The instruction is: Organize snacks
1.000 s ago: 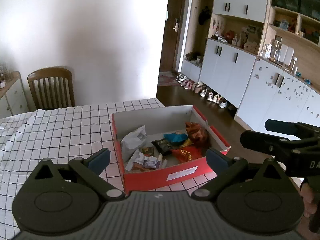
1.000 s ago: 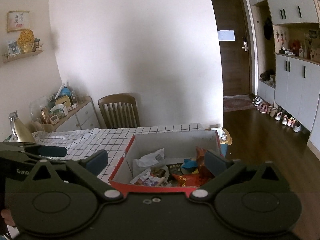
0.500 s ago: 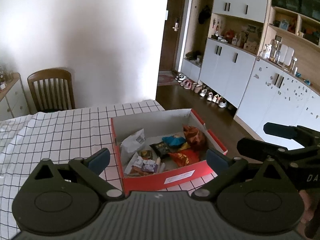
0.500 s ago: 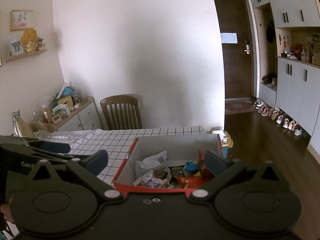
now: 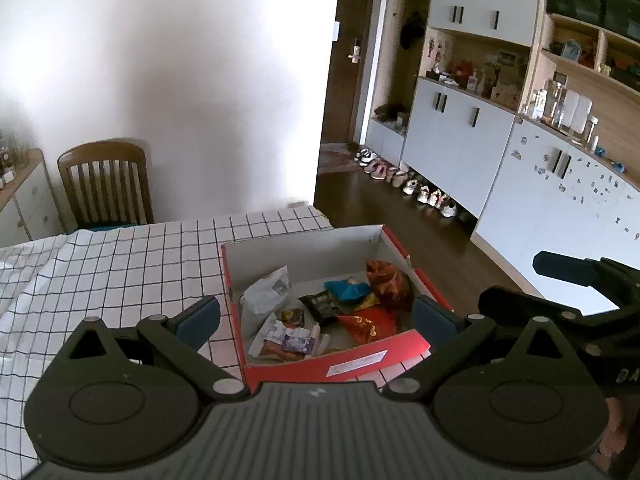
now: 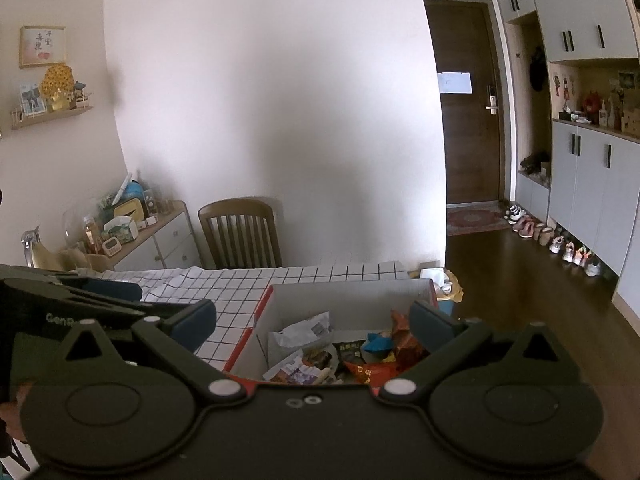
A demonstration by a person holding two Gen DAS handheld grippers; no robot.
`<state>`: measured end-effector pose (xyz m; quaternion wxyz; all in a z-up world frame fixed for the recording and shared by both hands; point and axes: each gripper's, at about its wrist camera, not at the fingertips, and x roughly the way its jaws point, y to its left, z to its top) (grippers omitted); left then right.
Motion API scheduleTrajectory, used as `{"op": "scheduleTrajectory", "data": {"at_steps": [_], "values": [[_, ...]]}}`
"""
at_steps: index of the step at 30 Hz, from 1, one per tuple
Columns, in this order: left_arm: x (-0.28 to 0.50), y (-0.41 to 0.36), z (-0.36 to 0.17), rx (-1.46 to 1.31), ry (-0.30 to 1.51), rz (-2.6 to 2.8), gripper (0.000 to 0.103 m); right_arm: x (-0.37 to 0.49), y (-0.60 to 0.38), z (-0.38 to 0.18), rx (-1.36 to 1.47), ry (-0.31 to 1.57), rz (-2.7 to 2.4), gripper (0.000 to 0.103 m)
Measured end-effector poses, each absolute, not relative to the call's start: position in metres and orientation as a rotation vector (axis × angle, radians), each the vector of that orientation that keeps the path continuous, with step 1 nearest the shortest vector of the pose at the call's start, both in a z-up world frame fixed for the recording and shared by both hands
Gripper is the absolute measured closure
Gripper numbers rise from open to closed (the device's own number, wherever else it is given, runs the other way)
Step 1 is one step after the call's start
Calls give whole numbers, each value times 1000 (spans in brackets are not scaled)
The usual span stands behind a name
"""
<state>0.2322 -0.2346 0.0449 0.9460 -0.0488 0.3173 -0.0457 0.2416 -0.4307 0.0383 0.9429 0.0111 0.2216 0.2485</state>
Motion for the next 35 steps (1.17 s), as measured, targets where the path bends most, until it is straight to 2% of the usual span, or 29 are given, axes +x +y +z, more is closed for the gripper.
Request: {"op": "scheduleTrajectory", "data": {"at_steps": [35], "values": [[246, -255, 33, -119, 727, -69, 0, 247, -454, 33, 28, 493, 452, 0]]}}
